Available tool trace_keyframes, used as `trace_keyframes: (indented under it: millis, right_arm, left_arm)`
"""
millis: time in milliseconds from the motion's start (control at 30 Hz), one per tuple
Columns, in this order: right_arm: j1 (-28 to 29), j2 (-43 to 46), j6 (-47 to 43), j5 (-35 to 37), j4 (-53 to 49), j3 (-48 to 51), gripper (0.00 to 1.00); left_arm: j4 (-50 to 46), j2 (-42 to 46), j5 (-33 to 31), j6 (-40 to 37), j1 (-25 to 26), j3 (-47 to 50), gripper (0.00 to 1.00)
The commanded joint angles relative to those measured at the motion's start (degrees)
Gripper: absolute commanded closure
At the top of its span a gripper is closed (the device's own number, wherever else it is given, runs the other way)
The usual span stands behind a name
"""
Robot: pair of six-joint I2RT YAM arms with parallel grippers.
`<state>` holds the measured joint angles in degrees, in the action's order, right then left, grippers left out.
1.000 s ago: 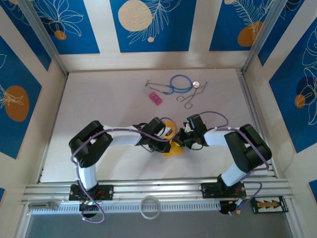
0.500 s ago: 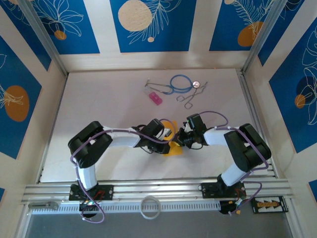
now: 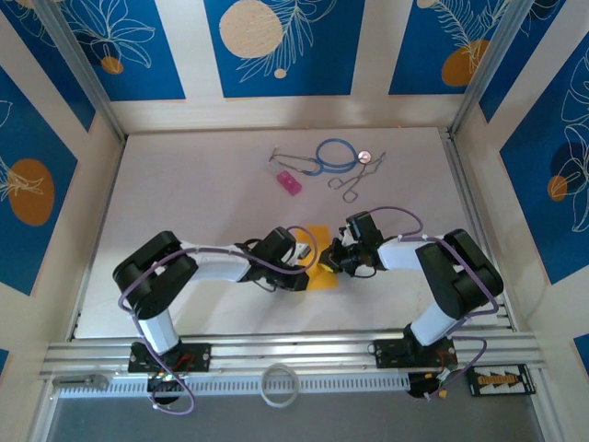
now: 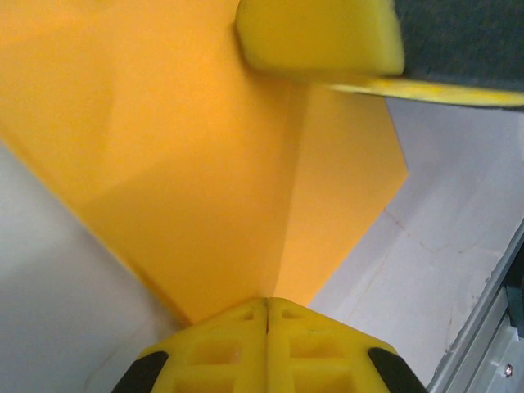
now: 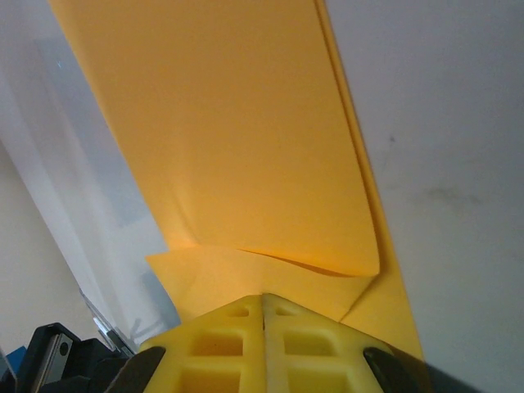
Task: Fold a paper plane with a square sheet of paper (pick it up from the middle)
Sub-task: Fold the triangle a second time at the center of the table.
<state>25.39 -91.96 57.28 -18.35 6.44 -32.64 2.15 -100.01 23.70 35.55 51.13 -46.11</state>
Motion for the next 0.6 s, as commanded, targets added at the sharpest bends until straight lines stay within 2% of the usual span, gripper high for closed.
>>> trace_keyframes:
  millis: [0, 400, 567]
  right_arm:
    - [-0.4, -2.1, -0.6, 3.8, -6.4, 0.9, 1.00]
    - [-0.4, -1.5, -0.3, 3.6, -6.4, 0.9, 1.00]
    - [-0.3, -1.4, -0.3, 3.4, -6.7, 0.7, 1.00]
  left_arm:
    - [-5.9, 1.4, -0.8, 0.6, 0.5, 2.8, 0.95]
    - [-6.1, 10.1, -3.9, 1.4, 0.5, 2.3, 0.98]
    - [-5.3, 5.1, -3.4, 1.3, 0.2, -4.6, 0.98]
